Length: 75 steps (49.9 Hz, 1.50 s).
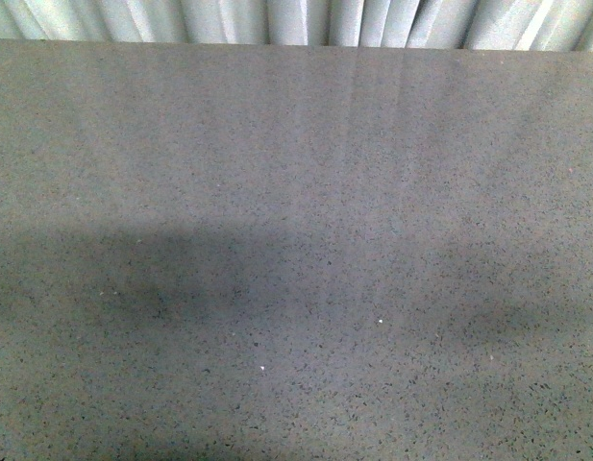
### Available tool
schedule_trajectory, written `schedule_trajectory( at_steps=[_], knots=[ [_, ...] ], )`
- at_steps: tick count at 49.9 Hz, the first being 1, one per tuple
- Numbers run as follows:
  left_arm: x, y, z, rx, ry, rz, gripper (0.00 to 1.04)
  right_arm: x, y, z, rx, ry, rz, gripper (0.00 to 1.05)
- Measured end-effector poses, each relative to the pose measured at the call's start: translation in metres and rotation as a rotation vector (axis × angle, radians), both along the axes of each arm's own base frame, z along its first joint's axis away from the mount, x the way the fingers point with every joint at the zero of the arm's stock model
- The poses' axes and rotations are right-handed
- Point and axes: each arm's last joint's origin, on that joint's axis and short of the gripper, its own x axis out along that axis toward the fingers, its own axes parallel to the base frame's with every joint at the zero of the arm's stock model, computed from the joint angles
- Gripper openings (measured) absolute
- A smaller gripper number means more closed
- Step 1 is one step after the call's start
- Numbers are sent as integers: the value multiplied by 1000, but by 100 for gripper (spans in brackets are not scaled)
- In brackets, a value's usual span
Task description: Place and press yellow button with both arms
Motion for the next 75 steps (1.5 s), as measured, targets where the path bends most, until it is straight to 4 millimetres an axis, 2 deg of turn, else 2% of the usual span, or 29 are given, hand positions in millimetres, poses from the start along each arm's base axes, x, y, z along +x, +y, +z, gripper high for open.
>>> schedule_trajectory(
  at_steps=[38,40,42,43,46,50,52,56,65,75],
  knots=[
    [0,0,0,0,3,-5,96,0,0,0,0,0,0,96],
    [0,0,-1,-28,75,-50,96,0,0,0,0,0,0,96],
    [1,-1,1,-95,229,-117,96,0,0,0,0,0,-1,96],
    [3,-1,3,-145,336,-143,96,0,0,0,0,0,1,96],
    [14,0,7,-207,433,-148,96,0,0,0,0,0,0,96],
    [31,6,14,-224,430,-108,96,0,0,0,0,0,0,96],
    [45,12,21,-230,406,-75,96,0,0,0,0,0,-1,96],
    [59,20,21,-232,396,-38,96,0,0,0,0,0,0,96],
    [84,44,4,-245,412,37,96,0,0,0,0,0,0,96],
    [90,68,-12,-253,409,77,96,0,0,0,0,0,0,96]
  ],
)
